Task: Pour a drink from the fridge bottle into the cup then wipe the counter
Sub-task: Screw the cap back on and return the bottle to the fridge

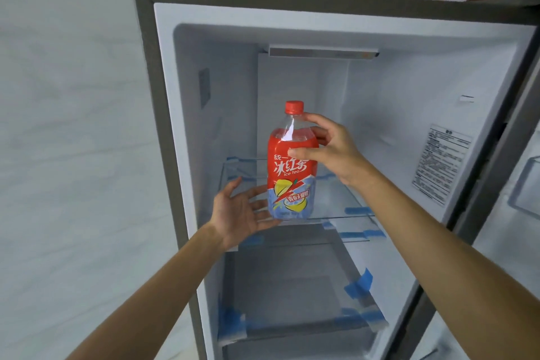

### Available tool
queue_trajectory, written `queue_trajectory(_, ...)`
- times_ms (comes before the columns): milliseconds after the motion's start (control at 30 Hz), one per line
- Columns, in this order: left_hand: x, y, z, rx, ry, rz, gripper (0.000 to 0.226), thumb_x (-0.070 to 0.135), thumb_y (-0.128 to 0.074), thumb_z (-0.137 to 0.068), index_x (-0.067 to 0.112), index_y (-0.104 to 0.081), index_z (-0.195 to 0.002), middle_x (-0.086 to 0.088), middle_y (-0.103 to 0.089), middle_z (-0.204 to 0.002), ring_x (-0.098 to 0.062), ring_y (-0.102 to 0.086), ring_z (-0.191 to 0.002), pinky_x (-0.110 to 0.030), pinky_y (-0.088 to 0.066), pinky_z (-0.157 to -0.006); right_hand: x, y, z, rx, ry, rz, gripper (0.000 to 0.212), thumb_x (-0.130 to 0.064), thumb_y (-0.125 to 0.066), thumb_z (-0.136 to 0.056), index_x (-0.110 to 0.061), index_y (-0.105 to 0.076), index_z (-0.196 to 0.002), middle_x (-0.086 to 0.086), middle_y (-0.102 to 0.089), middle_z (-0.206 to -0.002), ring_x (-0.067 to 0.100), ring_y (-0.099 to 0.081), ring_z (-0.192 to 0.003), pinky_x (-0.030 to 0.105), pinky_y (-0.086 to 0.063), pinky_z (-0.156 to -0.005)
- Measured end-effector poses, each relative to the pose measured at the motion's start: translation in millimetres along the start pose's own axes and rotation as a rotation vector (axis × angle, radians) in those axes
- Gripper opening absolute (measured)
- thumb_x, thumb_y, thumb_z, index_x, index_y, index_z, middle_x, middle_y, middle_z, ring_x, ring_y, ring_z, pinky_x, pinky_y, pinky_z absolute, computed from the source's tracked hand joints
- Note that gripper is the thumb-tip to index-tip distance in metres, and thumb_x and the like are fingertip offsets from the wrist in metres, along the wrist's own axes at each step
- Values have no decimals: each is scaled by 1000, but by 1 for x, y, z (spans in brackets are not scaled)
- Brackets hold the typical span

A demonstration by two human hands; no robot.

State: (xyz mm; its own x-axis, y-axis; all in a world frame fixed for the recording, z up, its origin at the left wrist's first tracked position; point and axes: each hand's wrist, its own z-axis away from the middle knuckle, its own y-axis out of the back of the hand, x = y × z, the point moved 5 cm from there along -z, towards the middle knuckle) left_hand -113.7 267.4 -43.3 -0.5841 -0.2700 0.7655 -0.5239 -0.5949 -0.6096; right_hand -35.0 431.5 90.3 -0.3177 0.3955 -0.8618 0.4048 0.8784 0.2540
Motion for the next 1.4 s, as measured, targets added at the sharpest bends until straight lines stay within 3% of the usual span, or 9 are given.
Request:
queue_trajectory(67, 3, -1, -8, 27, -35, -29, 66, 59, -35, -97, 7, -52, -133, -20, -62, -126, -38, -62, -113, -55, -51, -95, 8, 1, -12, -16, 9, -7, 65, -17, -89, -65, -37, -59, -119, -4, -72, -109, 15, -72, -97, 28, -60, -77)
queue_trajectory(167, 6, -2, -14, 84, -86, -96, 56, 54, -37, -98, 9, -58, -123, -17, -65, -116, -36, -63, -108, -56, -46, -102, 18, 0, -29, -45, 26, -11, 71, -20, -90, -62, -31, -59, -125, 1, -72, -114, 19, -70, -101, 33, -60, -82)
queue_trajectory(300, 10, 0, -18, 162, -140, -168, 46, 48, -37, -98, 11, -61, -112, -15, -63, -111, -33, -58, -108, -50, -40, -107, 31, -4, -44, -71, 47, -15, 73, -11, -90, -65, -21, -58, -130, 6, -71, -117, 15, -70, -101, 25, -58, -79)
queue_trajectory(533, 17, 12, -25, 265, -196, -189, 49, 48, -36, -99, 9, -61, -116, -15, -66, -113, -29, -62, -104, -42, -45, -98, 52, -20, -61, -88, 52, -49, 70, -3, -89, -65, -20, -59, -126, 2, -71, -108, 1, -70, -88, 17, -54, -73)
queue_trajectory(800, 17, 17, -36, 365, -258, -204, 45, 44, -37, -102, 9, -60, -119, -14, -67, -112, -27, -64, -103, -38, -49, -89, 74, -32, -78, -130, 25, -40, 75, -12, -90, -65, -21, -56, -132, -2, -68, -114, 9, -67, -99, 23, -58, -78)
queue_trajectory(1100, 12, 10, -50, 450, -340, -251, 33, 35, -36, -105, 19, -64, -103, -11, -68, -112, -22, -64, -103, -29, -50, -79, 89, -39, -88, -130, 29, -61, 70, -10, -88, -69, -24, -55, -128, -12, -65, -110, 3, -66, -93, 15, -55, -68)
queue_trajectory(1400, 16, 4, -59, 463, -332, -333, 27, 33, -38, -106, 19, -62, -105, -2, -67, -104, -13, -64, -92, -22, -49, -71, 106, -39, -99, -119, 21, -87, 67, -11, -88, -71, -27, -55, -127, -9, -68, -111, 3, -68, -93, 16, -56, -68)
